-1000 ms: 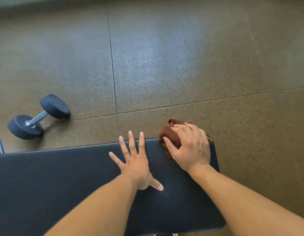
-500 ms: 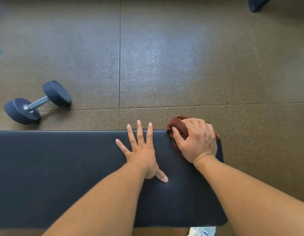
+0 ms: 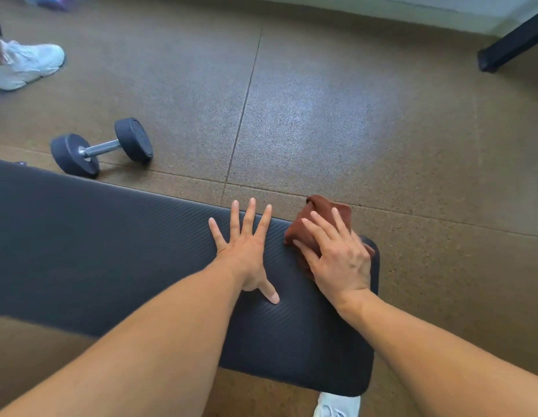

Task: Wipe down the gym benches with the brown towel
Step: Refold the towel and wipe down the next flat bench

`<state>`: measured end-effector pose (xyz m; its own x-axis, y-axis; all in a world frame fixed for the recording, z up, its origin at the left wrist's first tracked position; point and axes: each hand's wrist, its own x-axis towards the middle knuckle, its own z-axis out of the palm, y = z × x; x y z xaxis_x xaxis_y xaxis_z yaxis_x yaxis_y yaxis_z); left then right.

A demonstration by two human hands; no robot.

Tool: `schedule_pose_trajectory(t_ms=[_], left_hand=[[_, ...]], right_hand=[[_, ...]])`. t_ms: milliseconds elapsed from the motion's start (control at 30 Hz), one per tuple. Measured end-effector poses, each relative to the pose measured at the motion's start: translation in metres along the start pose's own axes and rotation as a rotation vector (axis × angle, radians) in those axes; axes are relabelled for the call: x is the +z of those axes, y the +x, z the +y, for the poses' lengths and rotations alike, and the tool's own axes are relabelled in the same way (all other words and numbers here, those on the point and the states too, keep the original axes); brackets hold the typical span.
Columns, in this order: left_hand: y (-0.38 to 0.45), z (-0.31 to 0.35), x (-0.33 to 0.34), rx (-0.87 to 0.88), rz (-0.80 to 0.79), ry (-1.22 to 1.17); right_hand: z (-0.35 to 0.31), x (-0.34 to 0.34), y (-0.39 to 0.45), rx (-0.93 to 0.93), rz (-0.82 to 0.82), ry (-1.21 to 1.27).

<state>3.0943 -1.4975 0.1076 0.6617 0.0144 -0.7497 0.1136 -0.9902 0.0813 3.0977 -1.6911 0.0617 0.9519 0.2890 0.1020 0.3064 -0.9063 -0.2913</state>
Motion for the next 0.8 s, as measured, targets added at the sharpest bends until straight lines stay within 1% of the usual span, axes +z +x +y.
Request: schedule_pose_trajectory(t_ms=[133, 267, 333, 400, 467, 567, 633, 700, 800], left_hand=[[-0.005, 0.000, 0.005, 0.005, 0.066, 0.028], [-0.006, -0.001, 0.008, 0.011, 0.105, 0.021], [-0.007, -0.002, 0.010, 0.019, 0.132, 0.020], [-0.009, -0.002, 0.011, 0.019, 0.154, 0.021], [-0.011, -0.001, 0.012, 0.012, 0.168, 0.023], [-0.015, -0.002, 0.013, 0.012, 0.189, 0.001], [-0.017, -0.004, 0.017, 0.036, 0.222, -0.027], [-0.023, -0.010, 0.026, 0.075, 0.266, -0.067], [-0.042, -0.026, 0.056, 0.173, 0.364, -0.086]], right_hand=[[-0.008, -0.004, -0.057, -0.129, 0.012, 0.072], [-0.011, -0.012, -0.112, -0.231, -0.082, 0.090], [-0.005, -0.014, -0.115, -0.309, -0.123, 0.071], [0.005, -0.014, -0.102, -0.390, -0.128, 0.078], [0.012, -0.013, -0.076, -0.377, -0.117, 0.081], [0.018, -0.015, -0.028, -0.218, -0.163, 0.058], [0.023, -0.017, -0.005, -0.051, -0.221, 0.041], [0.032, -0.021, 0.001, 0.219, -0.199, 0.105], [0.028, -0.034, -0.028, 0.657, -0.040, 0.355]])
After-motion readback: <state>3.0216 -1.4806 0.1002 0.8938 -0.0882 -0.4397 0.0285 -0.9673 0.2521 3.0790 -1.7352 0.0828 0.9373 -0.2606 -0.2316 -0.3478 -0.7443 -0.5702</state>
